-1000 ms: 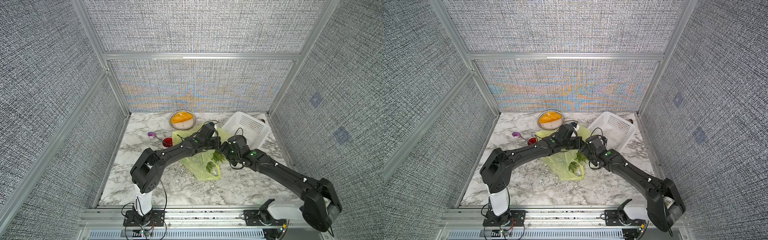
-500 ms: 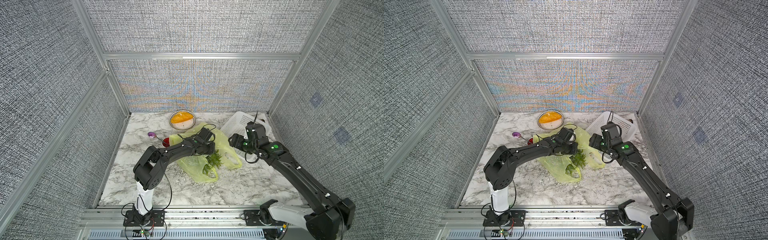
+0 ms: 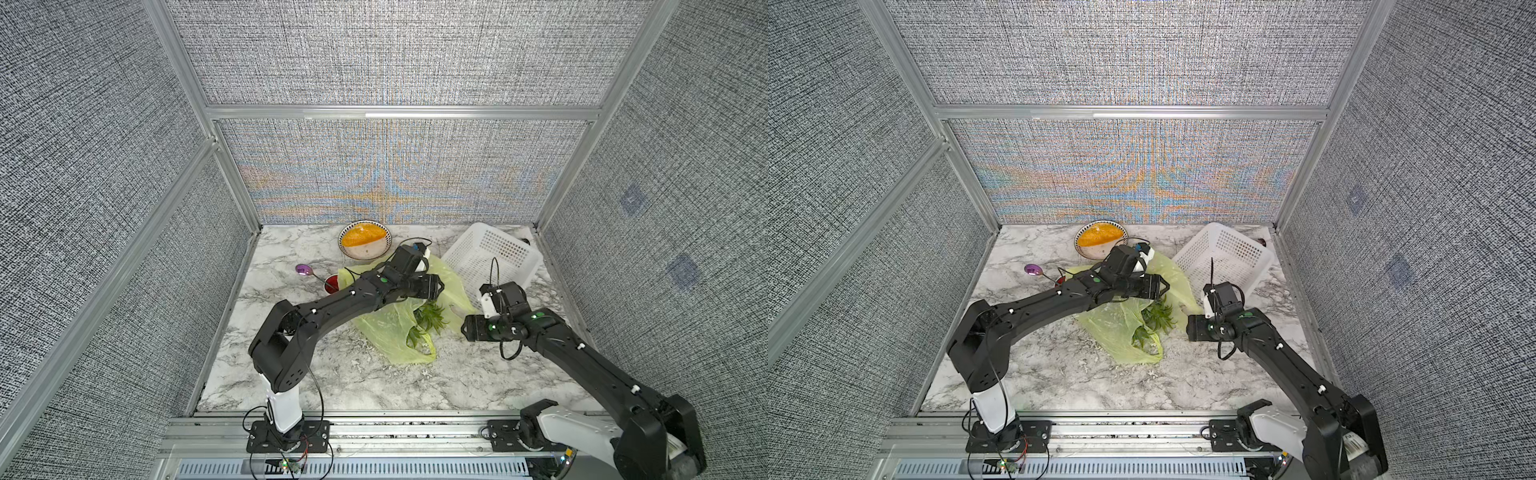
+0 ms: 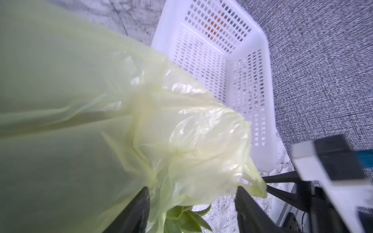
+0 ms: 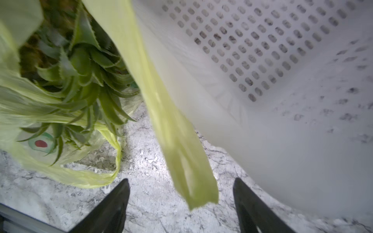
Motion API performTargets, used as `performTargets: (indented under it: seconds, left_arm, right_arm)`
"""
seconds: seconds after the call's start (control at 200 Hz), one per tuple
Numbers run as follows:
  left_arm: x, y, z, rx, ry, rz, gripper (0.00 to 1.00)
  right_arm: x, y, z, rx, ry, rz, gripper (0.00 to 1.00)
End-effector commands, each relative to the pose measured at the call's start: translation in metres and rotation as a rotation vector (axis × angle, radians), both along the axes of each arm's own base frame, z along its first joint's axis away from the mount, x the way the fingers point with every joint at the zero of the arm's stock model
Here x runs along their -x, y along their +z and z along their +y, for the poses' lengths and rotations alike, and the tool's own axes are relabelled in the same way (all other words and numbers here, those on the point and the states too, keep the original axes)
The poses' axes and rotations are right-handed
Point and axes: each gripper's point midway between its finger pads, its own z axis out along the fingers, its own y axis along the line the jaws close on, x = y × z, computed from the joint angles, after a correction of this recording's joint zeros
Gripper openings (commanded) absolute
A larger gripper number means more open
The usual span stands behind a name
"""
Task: Place the pineapple into a plastic bag & tie a knot
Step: Adjust the plastic bag at the center of the board.
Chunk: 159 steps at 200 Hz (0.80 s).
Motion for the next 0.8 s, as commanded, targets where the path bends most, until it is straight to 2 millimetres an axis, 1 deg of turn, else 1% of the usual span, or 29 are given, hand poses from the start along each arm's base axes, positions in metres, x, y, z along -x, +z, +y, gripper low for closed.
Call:
performTargets:
  seconds: [0.0,0.11,0.165,0.195,0.235,0.29,0.315,0.345,0.415,0.46,0.516,0.551,0.581,0.626,0.686,0.721,0.791]
  left_arm:
    - [-0.002,0.021,0.012,-0.037,0.003,-0.089,0.75]
    - [0.001,0.038,0.034,-0.085,0.04,-0.158,0.77]
    - [0.007,0.048,0.042,-0.103,0.027,-0.21,0.77]
    - [0.014,0.054,0.045,-0.109,0.003,-0.248,0.76]
    - [0.024,0.058,0.046,-0.127,-0.042,-0.291,0.75]
    - [0.043,0.056,0.044,-0.168,-0.127,-0.352,0.72]
    - [0.055,0.052,0.04,-0.19,-0.183,-0.382,0.7]
    - [0.07,0.044,0.037,-0.221,-0.251,-0.414,0.68]
    - [0.114,0.024,0.024,-0.261,-0.45,-0.479,0.65]
    - [0.143,0.007,0.019,-0.288,-0.582,-0.529,0.63]
    - [0.177,-0.017,0.014,-0.32,-0.754,-0.593,0.63]
    - [0.195,-0.032,0.014,-0.342,-0.853,-0.624,0.63]
    - [0.205,-0.043,0.013,-0.368,-0.912,-0.647,0.64]
    - [0.213,-0.057,0.013,-0.409,-0.968,-0.66,0.66]
    - [0.214,-0.072,0.011,-0.469,-1.0,-0.662,0.68]
    - [0.211,-0.078,0.009,-0.502,-1.002,-0.67,0.7]
    - [0.197,-0.09,0.006,-0.597,-0.977,-0.7,0.74]
  right_arm:
    - [-0.019,0.0,0.006,-0.031,-0.015,-0.074,0.81]
    - [-0.034,-0.001,0.003,-0.018,-0.053,-0.126,0.79]
    - [-0.04,0.002,0.006,-0.032,-0.057,-0.156,0.78]
    - [-0.043,0.004,0.009,-0.05,-0.047,-0.174,0.77]
    - [-0.045,0.007,0.014,-0.073,-0.033,-0.193,0.74]
    - [-0.047,0.012,0.019,-0.095,-0.012,-0.222,0.68]
    - [-0.047,0.013,0.019,-0.099,-0.005,-0.229,0.64]
    - [-0.046,0.013,0.019,-0.102,0.0,-0.236,0.57]
    - [-0.044,0.013,0.021,-0.109,0.02,-0.247,0.42]
    - [-0.041,0.013,0.022,-0.114,0.03,-0.246,0.33]
    - [-0.038,0.011,0.023,-0.118,0.039,-0.238,0.24]
    - [-0.036,0.011,0.023,-0.12,0.044,-0.234,0.19]
    - [-0.035,0.009,0.023,-0.123,0.045,-0.228,0.16]
    - [-0.033,0.009,0.024,-0.129,0.049,-0.225,0.12]
    - [-0.032,0.009,0.024,-0.134,0.049,-0.226,0.1]
    - [-0.032,0.01,0.025,-0.136,0.05,-0.228,0.09]
    - [-0.031,0.011,0.024,-0.137,0.05,-0.229,0.07]
